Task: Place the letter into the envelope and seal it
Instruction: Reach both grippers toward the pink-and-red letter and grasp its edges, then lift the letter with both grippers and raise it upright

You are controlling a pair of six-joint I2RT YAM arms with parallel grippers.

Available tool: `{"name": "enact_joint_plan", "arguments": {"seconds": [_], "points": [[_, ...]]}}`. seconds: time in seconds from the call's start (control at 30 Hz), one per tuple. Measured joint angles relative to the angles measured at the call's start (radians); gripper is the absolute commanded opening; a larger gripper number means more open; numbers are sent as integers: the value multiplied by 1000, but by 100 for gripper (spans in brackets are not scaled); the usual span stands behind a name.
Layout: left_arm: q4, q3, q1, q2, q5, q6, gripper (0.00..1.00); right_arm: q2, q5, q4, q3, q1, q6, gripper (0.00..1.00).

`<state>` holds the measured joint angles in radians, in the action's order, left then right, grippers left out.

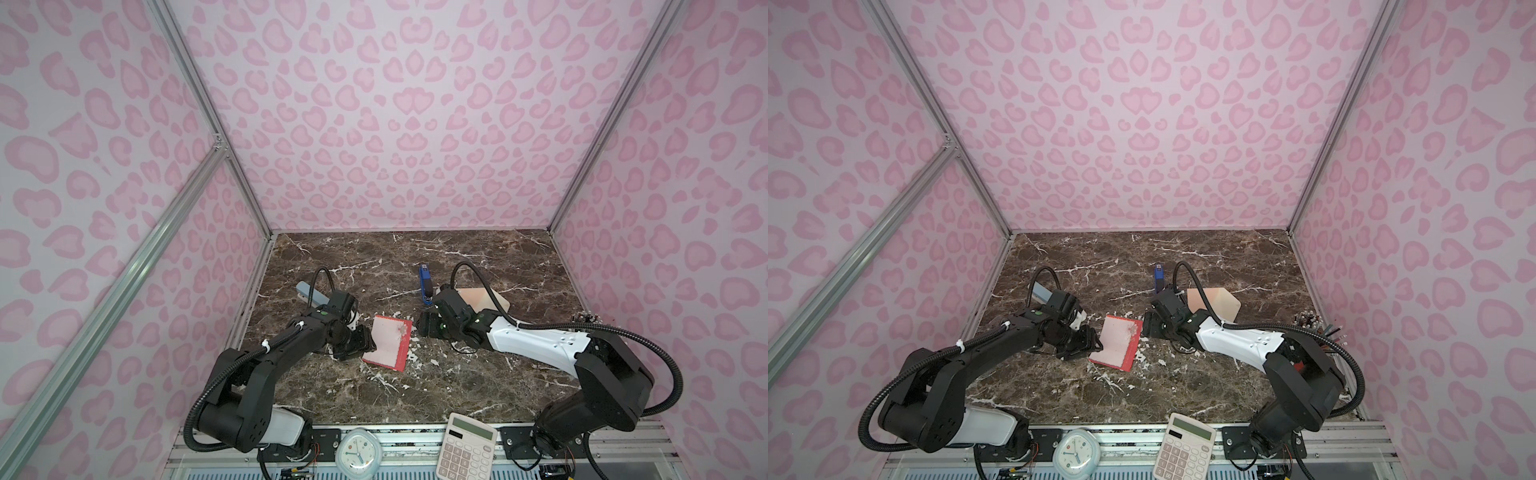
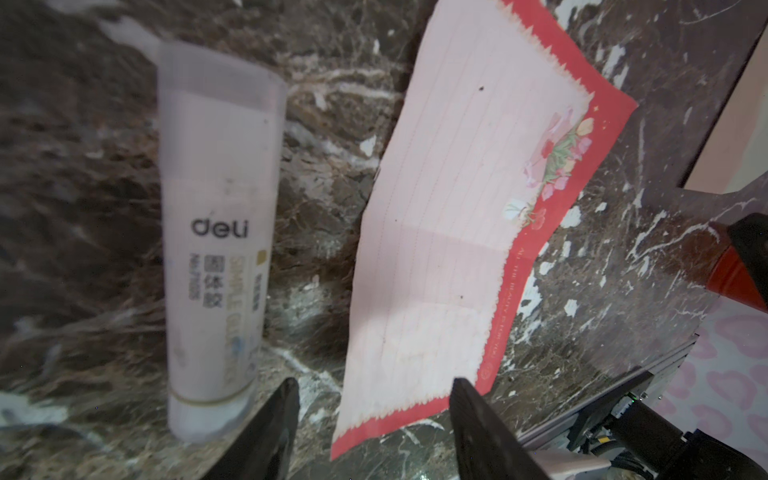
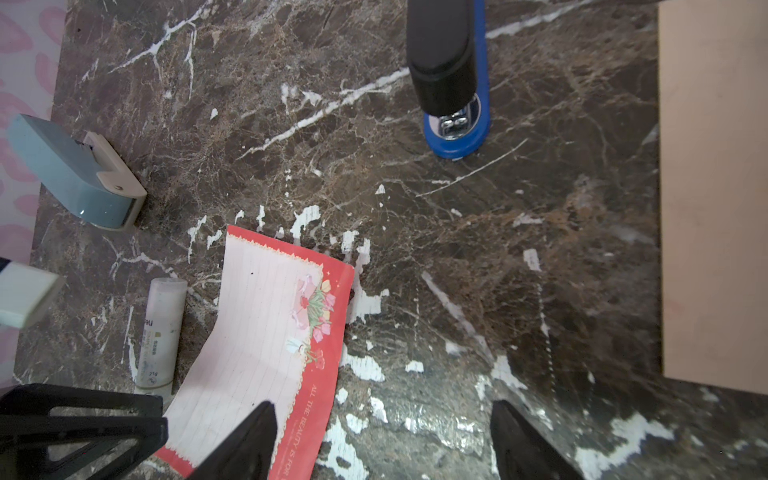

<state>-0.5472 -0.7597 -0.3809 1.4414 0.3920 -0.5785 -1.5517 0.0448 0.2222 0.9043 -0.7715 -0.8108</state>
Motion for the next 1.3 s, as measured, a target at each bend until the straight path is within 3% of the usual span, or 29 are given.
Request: {"name": "enact_joint_plan", "arguments": {"seconds": [0.63, 0.67, 1.1, 1.3], "points": [[32, -12, 0, 57, 106, 31, 38, 10, -18, -6, 8, 1, -4, 80], [33, -10, 0, 59, 108, 31, 32, 10, -18, -7, 8, 1, -4, 80], [34, 0, 0, 29, 109, 30, 5, 47, -18, 8, 10, 1, 3, 79], [12, -24, 0, -15, 109, 31, 4, 89, -18, 8, 10, 5, 4, 81]]}}
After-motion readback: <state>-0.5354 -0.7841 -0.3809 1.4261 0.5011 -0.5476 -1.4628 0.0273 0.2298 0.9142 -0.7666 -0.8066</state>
